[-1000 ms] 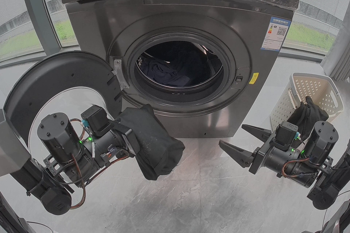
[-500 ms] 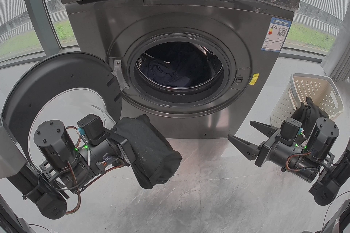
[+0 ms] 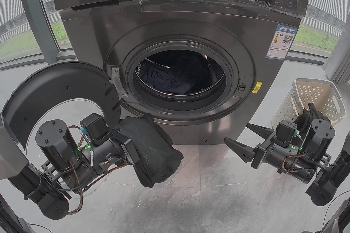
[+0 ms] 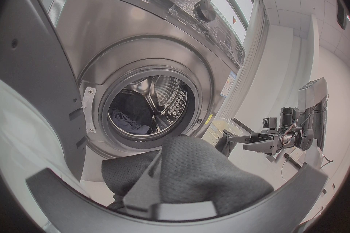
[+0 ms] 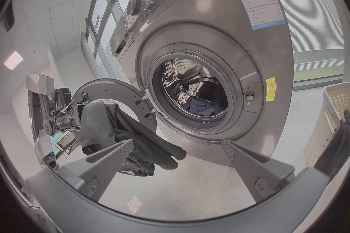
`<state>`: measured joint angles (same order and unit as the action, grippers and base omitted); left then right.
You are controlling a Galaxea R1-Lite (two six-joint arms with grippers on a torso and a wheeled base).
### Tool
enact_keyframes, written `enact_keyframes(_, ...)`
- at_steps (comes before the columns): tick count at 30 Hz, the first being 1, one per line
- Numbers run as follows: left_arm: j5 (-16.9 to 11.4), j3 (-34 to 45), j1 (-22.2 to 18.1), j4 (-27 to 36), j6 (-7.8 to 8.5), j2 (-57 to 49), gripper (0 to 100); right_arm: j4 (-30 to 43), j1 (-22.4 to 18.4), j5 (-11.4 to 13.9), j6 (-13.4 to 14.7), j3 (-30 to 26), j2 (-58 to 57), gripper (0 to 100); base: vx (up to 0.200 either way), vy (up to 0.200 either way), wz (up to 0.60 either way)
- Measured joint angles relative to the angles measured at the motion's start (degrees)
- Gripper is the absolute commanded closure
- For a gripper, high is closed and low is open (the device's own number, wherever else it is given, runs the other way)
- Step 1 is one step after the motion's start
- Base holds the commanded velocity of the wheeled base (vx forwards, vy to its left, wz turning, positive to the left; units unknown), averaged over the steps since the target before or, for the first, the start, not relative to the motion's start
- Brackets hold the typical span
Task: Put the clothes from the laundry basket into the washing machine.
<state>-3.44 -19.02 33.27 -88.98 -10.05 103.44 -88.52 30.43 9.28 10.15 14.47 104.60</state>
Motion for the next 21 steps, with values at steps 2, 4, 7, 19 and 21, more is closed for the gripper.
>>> enact_keyframes(2, 0.0, -0.02, 0.18, 0.0, -0.02, 0.01, 100, 0.02, 0.02, -0.02, 0.02, -0.01, 0.17, 0, 0.0, 0.0, 0.0)
enact_keyframes(4, 0.0, -0.05, 0.38, 0.02, -0.22, -0.1, 100, 0.02, 0.02, -0.04, 0.0, -0.04, 0.32, 0, 0.0, 0.0, 0.0)
enact_keyframes(7, 0.02, 0.04, 0.57, 0.0, -0.43, -0.32, 100, -0.02, 0.09, -0.06, 0.0, -0.01, 0.43, 0, 0.0, 0.0, 0.0)
enact_keyframes(19, -0.01, -0.18, 0.63, 0.0, -0.1, -0.57, 100, 0.0, 0.79, -0.15, 0.05, 0.02, 0.56, 0, 0.0, -0.117, 0.0)
enact_keyframes(21, 0.02, 0.04, 0.52, -0.02, -0.11, -0.52, 100, -0.02, 0.83, -0.15, 0.05, 0.05, 0.56, 0, 0.0, 0.0, 0.0)
